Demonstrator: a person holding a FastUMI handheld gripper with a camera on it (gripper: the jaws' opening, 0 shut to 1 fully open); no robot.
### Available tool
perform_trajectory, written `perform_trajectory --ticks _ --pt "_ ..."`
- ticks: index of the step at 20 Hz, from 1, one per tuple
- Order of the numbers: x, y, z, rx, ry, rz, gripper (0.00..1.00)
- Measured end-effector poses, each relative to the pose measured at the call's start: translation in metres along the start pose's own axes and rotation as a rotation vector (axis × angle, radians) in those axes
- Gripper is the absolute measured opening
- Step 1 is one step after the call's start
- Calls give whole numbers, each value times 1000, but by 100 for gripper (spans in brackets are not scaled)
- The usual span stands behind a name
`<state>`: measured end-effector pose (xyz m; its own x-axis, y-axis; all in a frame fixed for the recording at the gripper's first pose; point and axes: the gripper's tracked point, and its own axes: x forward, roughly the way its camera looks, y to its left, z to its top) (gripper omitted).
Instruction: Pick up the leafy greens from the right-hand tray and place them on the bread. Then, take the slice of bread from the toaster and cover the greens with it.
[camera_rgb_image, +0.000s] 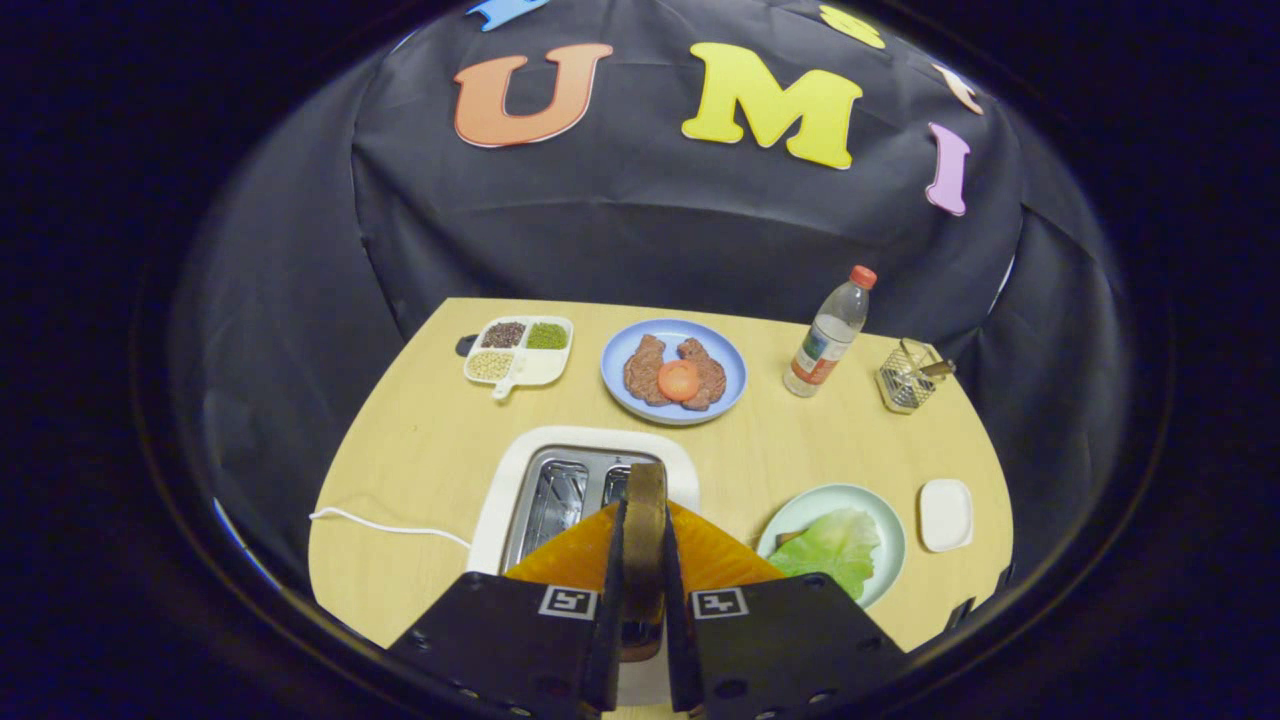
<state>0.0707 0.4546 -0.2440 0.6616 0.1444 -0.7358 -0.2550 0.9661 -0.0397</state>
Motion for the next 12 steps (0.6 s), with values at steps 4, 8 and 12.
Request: perform_trajectory --ticks 4,8,12 --pt "-26 -4 15 -14 -53 35 15" --pt "-65 -13 44 4 -127 77 15" --pt "-91 -40 65 56 -167 82 14"
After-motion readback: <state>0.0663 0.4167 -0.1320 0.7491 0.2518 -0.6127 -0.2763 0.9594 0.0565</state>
